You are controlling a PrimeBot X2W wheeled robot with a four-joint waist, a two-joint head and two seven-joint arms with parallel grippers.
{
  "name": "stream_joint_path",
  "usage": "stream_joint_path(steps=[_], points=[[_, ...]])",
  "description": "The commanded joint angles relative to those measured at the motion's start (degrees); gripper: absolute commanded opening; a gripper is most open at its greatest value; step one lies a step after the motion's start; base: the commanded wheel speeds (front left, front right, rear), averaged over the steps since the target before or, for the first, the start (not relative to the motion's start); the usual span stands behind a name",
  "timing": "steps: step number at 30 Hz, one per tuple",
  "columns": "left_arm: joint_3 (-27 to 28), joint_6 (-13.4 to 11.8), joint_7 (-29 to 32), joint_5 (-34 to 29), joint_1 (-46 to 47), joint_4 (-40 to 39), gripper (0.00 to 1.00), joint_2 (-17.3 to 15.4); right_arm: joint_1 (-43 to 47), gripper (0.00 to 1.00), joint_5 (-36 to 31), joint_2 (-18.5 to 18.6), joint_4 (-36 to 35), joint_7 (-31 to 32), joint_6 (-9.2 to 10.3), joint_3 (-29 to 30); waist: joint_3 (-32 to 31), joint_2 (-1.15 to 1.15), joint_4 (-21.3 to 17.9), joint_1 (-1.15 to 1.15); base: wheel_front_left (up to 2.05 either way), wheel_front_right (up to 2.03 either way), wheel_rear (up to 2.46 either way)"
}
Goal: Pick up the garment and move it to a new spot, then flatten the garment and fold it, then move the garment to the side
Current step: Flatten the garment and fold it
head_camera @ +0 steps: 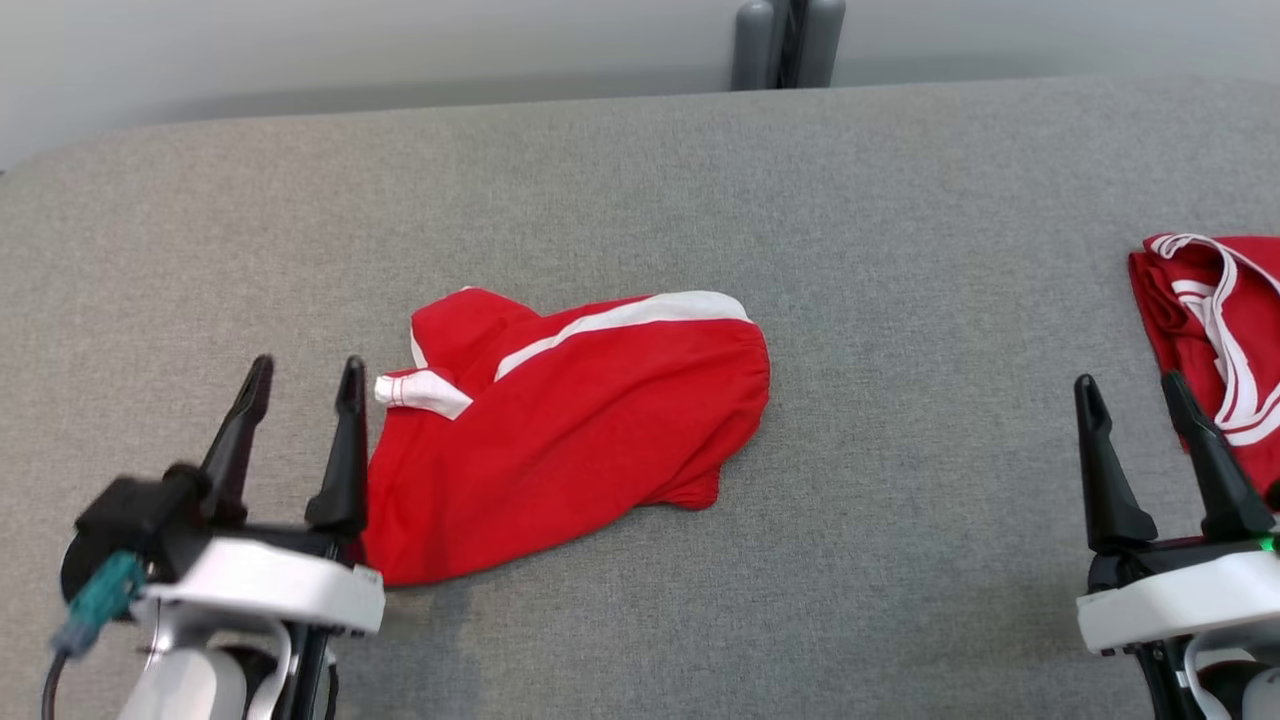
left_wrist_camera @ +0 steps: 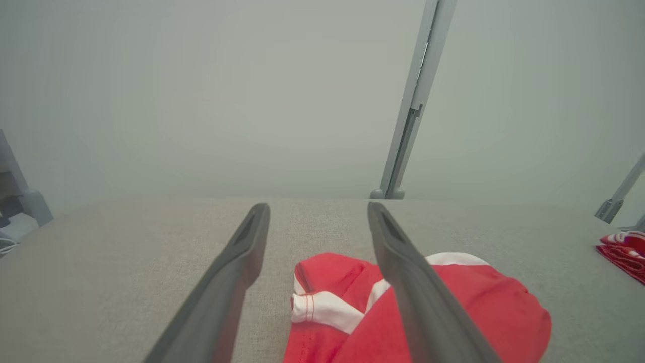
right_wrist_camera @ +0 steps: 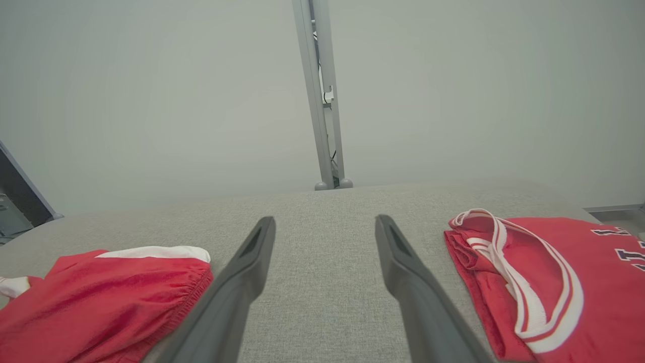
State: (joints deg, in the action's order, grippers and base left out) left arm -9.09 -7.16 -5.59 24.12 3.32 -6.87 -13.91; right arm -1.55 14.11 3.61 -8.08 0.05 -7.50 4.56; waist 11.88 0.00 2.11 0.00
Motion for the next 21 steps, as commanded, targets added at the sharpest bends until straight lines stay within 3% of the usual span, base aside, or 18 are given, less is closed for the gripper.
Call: stream_joint_path(steps=[1,9,17,18,19,20,21], points=[[-0.6,1.2,1.3,0.9,2.6,1.6,1.0,-0.5,-0.8,1.0,0.2,0.1,0.1,0.1,0.02,-0.5,0.9,0.0,-0.2,0.0,0.0,0.0,0.0],[-1.3,6.9,10.2,8.5,10.3,15.8,1.0,-0.8,-2.2,1.0,0.9,-0.2,1.4,-0.9,0.02,-2.0,3.1,0.0,-2.4,0.0,0.0,0.0,0.0],[-0.1,9.6,11.5,12.1,13.0,22.5,1.0,-1.5,-2.5,1.0,1.5,-0.4,2.7,-2.2,0.02,-2.0,4.3,0.0,-4.0,0.0,0.0,0.0,0.0],[-0.2,9.9,11.9,12.5,13.0,22.9,0.91,-1.7,-2.6,1.0,1.6,-0.4,2.8,-2.3,0.02,-1.9,4.4,0.0,-4.1,0.0,0.0,0.0,0.0],[-0.1,10.1,12.1,13.1,13.1,23.2,0.42,-1.5,-2.7,1.0,1.6,-0.4,2.9,-2.4,0.02,-1.8,4.5,0.0,-4.1,0.0,0.0,0.0,0.0],[0.0,10.4,12.4,13.4,13.2,23.4,0.0,-1.6,-2.9,1.0,1.5,-0.4,3.0,-2.5,0.02,-1.7,4.6,0.0,-4.2,0.0,0.0,0.0,0.0],[-0.1,10.8,12.6,13.9,13.3,23.6,0.0,-1.6,-3.0,1.0,1.5,-0.4,3.0,-2.5,0.02,-1.6,4.6,0.0,-4.2,0.0,0.0,0.0,0.0]])
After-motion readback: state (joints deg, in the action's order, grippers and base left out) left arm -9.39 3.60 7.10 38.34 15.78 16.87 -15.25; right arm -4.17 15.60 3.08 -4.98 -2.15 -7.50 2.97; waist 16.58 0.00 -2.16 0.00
